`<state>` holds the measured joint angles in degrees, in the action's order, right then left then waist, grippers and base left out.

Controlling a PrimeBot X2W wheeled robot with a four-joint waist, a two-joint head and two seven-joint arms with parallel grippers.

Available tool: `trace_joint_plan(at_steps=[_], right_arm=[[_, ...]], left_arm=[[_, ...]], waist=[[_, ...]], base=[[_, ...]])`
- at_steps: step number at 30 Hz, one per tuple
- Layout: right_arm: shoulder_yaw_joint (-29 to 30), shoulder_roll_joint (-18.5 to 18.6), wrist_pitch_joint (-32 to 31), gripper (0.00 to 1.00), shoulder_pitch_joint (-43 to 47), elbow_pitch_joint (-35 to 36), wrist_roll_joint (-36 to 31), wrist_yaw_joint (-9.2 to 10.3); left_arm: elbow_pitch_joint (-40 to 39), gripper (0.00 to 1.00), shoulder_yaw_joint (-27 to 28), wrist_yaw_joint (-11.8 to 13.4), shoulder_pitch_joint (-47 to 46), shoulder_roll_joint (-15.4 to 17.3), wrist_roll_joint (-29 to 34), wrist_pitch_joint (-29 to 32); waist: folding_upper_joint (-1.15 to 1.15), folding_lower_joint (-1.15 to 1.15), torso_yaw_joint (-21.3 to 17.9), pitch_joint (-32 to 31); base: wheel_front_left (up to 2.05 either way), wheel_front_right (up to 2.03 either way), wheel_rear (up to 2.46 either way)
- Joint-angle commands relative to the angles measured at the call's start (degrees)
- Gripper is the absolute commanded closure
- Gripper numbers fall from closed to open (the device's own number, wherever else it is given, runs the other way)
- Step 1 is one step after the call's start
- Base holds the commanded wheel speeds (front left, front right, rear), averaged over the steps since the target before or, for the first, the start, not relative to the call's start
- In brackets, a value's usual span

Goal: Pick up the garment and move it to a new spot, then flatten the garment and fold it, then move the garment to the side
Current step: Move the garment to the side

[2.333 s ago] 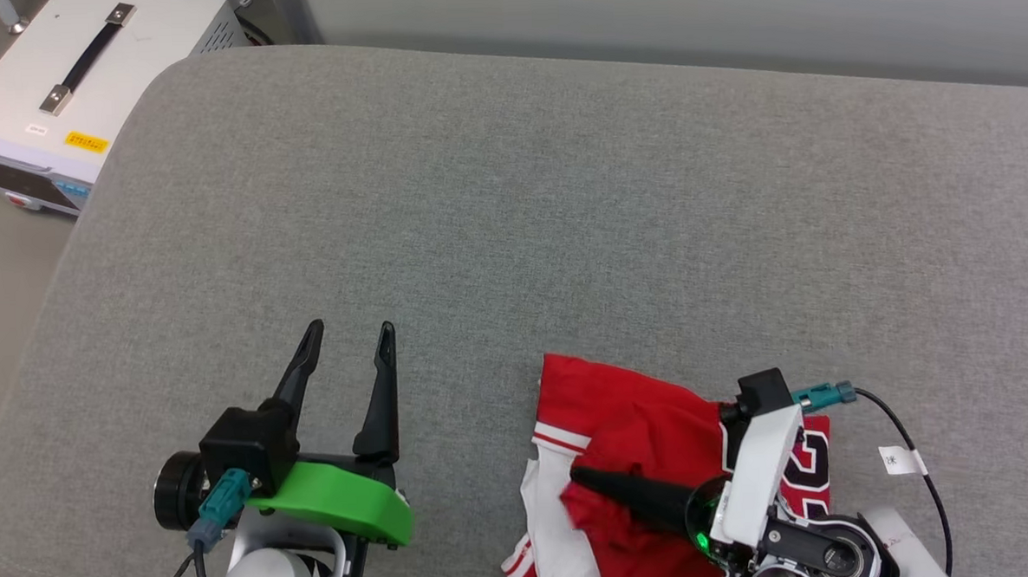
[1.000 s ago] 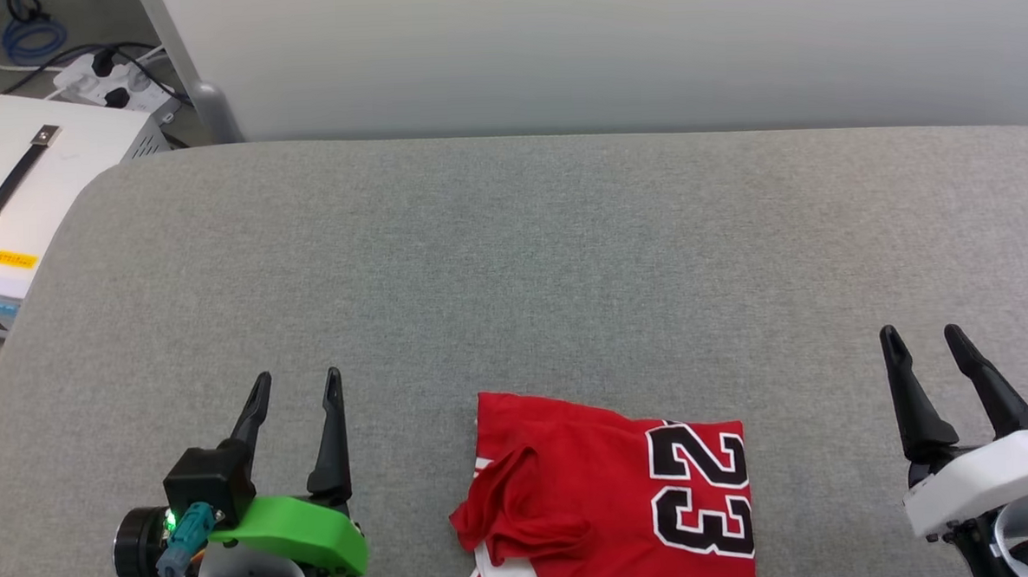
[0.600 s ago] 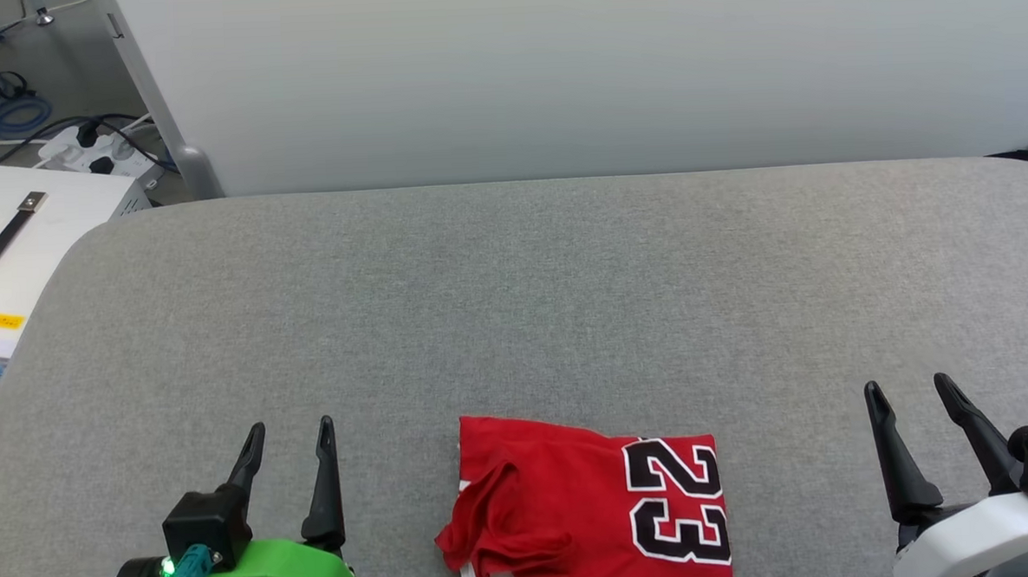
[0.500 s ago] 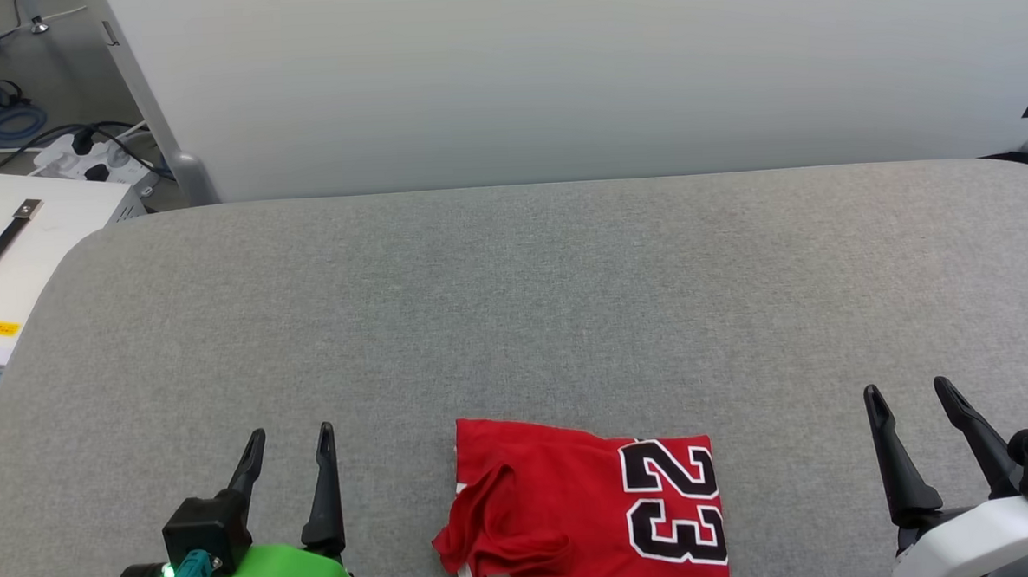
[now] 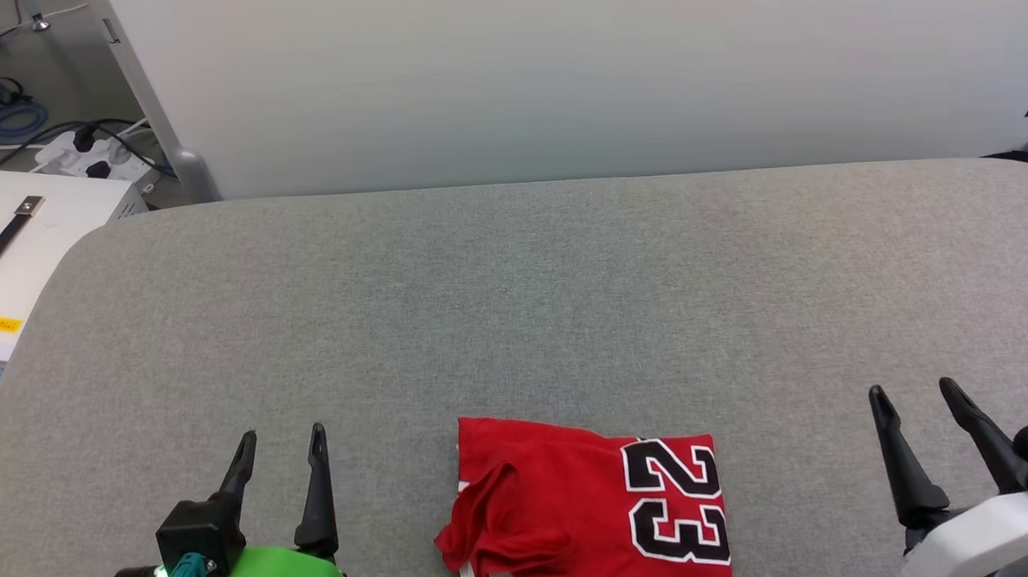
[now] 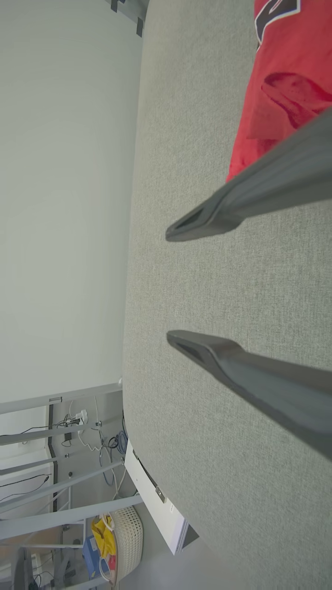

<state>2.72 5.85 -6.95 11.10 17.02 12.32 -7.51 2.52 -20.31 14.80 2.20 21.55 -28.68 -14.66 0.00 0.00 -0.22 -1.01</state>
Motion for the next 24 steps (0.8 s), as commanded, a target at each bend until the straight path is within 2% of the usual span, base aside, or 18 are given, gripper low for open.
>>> trace_joint_plan(at_steps=[1, 4, 10, 15, 19, 24], right_arm=[[0.85, 0.23, -0.83, 0.00, 0.74, -0.12, 0.16, 0.02], [3.06, 0.64, -3.79, 0.00, 0.90, -1.44, 3.20, 0.02], [6.65, 2.51, -12.05, 0.00, 0.88, -5.75, 16.73, 0.02], [4.40, 4.65, -20.63, 0.00, 0.44, -8.82, 30.36, 0.02], [1.15, 6.00, -24.17, 0.00, -0.75, -10.52, 37.96, 0.02], [-3.14, 6.77, -27.08, 0.00, -2.54, -13.35, 43.49, 0.02]], left_arm=[[-0.10, 0.00, 0.25, -0.17, -0.51, -0.27, 0.58, -0.33], [-0.54, 0.00, 0.80, -0.25, -1.54, -0.63, 1.05, -0.33], [-1.93, 0.00, 1.93, -0.96, -3.62, -2.58, 2.53, -0.33], [-2.72, 0.00, 2.32, -2.23, -5.42, -4.70, 4.27, -0.33], [-3.56, 0.00, 3.20, -2.63, -6.54, -6.31, 5.70, -0.33], [-4.17, 0.00, 4.03, -3.37, -7.32, -7.71, 7.12, -0.34]], waist=[[0.00, 0.00, 0.31, 0.29], [0.00, 0.00, 1.28, 1.22], [0.00, 0.00, 4.26, 4.05], [0.00, 0.00, 7.01, 7.06], [0.00, 0.00, 9.01, 9.30], [0.00, 0.00, 11.02, 11.74]], base=[[0.00, 0.00, 0.00], [0.00, 0.00, 0.00], [0.00, 0.00, 0.00], [0.00, 0.00, 0.00], [0.00, 0.00, 0.00], [0.00, 0.00, 0.00]])
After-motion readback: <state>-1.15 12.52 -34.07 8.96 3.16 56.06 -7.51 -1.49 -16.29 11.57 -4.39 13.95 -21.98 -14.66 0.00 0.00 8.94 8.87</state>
